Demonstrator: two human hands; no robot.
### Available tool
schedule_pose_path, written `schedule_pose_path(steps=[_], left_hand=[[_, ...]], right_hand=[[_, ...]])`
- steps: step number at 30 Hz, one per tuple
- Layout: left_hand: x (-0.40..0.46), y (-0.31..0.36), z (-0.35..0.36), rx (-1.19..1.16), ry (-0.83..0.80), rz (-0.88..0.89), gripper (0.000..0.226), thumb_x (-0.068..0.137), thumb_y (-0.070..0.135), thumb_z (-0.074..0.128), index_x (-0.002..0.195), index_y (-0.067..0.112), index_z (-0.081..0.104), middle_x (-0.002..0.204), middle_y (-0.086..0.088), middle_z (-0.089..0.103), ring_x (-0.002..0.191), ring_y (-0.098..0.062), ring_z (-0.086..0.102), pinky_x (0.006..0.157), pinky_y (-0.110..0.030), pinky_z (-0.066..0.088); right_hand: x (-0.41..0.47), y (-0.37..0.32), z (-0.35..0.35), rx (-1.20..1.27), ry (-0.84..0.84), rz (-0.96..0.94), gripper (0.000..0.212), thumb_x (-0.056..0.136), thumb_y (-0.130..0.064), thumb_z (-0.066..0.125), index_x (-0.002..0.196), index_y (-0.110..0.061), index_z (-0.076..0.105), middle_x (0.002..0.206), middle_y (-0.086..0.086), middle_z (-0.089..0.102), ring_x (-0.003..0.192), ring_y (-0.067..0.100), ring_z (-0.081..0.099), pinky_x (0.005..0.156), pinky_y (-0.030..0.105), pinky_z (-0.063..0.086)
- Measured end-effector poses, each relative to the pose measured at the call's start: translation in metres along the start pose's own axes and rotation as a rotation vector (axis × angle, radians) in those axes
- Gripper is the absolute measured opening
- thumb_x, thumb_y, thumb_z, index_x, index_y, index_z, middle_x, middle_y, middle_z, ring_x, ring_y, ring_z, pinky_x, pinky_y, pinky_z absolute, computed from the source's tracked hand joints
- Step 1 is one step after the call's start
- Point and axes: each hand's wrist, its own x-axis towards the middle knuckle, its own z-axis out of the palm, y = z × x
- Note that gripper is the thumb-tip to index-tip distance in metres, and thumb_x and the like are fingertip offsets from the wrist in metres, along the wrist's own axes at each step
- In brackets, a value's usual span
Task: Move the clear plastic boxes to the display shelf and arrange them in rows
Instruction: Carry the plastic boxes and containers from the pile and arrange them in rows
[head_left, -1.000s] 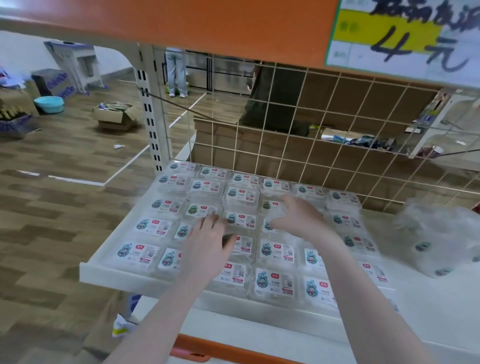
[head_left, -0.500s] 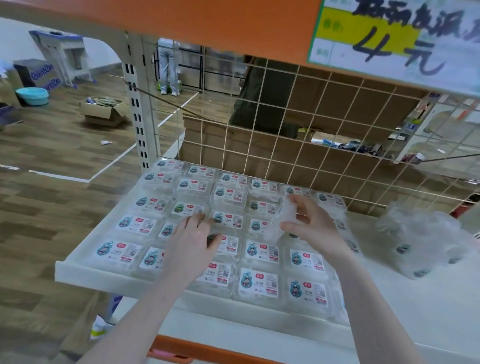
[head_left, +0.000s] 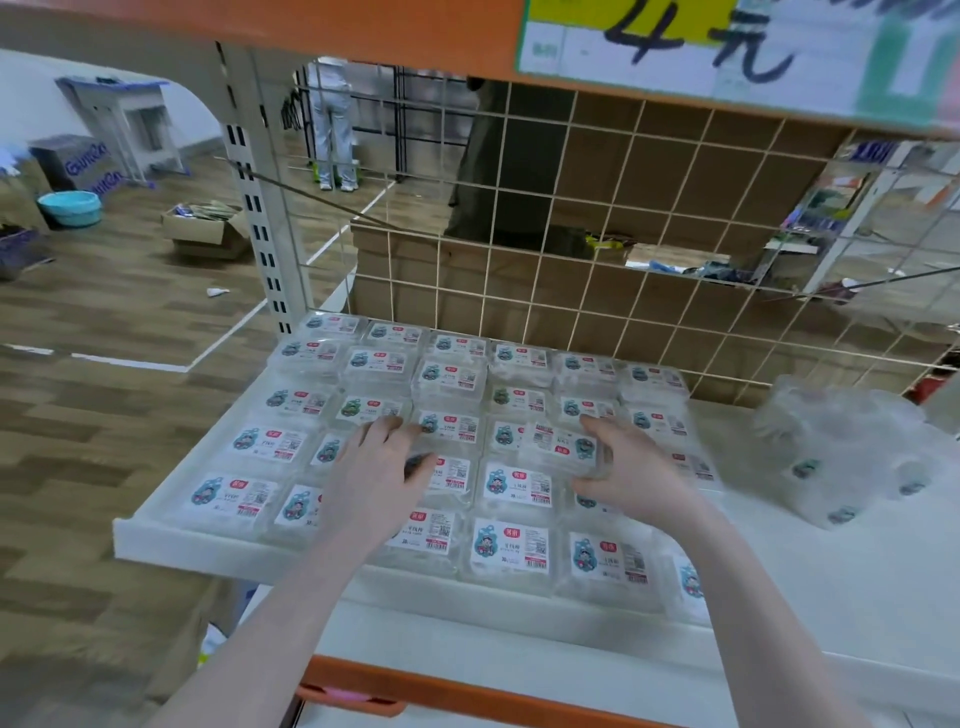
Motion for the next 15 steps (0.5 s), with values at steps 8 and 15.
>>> schedule_pose_path(steps=[8,15], left_hand=[[0.0,0.0,0.0,0.004,0.002,0.001,0.04,0.092,0.042,0.05,0.126,0.023,0.058,0.133,-0.001,0.052,0.122,-0.023,0.045,0.1,-0.035,0.038],[0.001,-0.002,0.003,0.003,0.025,0.016,0.038,0.091,0.039,0.054,0.122,0.02,0.062,0.129,-0.004,0.056,0.119,-0.025,0.048,0.1,-0.036,0.039]], right_hand=[[-0.025,-0.021,0.001,-0.335,-0.032,-0.022,0.096,0.074,-0.07,0.055,0.149,-0.024,0.016,0.151,-0.001,0.032,0.135,0.02,0.033,0.104,0.032,0.035],[-0.007,-0.012,-0.025,-0.239,-0.267,-0.245,0.089,0.078,-0.035,0.072,0.147,-0.038,0.014,0.156,-0.014,0.003,0.143,0.01,0.011,0.112,0.029,0.018]])
